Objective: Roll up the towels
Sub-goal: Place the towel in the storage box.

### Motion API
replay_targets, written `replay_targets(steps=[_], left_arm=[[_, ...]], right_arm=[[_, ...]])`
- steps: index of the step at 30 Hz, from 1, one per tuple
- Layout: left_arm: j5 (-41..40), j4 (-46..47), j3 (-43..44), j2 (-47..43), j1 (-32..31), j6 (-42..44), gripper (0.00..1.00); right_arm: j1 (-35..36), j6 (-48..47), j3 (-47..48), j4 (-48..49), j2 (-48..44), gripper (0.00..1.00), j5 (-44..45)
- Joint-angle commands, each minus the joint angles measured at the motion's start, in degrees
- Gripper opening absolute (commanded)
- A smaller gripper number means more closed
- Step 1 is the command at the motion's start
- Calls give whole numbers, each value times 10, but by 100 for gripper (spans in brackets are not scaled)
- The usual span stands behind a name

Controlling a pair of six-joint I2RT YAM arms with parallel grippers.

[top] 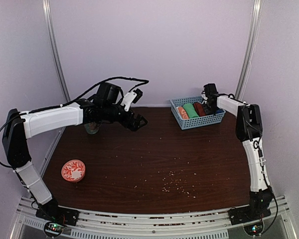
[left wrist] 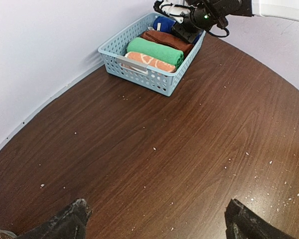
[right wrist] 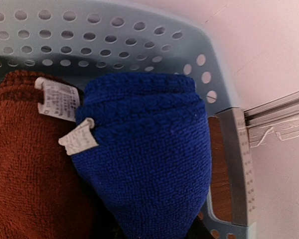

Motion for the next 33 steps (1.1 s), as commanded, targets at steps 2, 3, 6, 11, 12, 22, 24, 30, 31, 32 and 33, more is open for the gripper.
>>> replay_targets(steps=[2, 3, 6, 11, 12, 22, 24, 30, 31, 32, 33], left_arm=[[9, 20, -1, 5, -1, 8, 98], [9, 20, -1, 6, -2, 7, 98], [11, 20, -1, 8, -1, 7, 98], [12, 19, -1, 8, -2, 7, 98], [13, 19, -1, 8, -2, 6, 98], [18, 16, 3, 12, -1, 5, 98], [20, 15, 4, 12, -1, 5, 98], [23, 12, 5, 14, -1, 3, 98], [24, 12, 5, 14, -2, 3, 98], [24, 12, 5, 14, -1, 3, 98], [25, 12, 5, 14, -1, 2, 98]], right_arm=[[-6, 31, 23, -21, 20, 0, -48], [-7, 38, 23, -24, 21, 0, -57], [-14, 53, 22, -30, 25, 4, -90], [-20, 57, 22, -38, 26, 23, -102], [-20, 57, 22, -41, 25, 27, -103], [-35, 48, 16, -73, 12, 45, -113], [-36, 43, 8, -73, 2, 51, -109], [-38, 41, -14, -79, -29, 58, -101], [-37, 42, -17, -80, -34, 58, -101], [-37, 42, -20, -81, -40, 59, -101], [-37, 42, -24, -82, -44, 59, -101]])
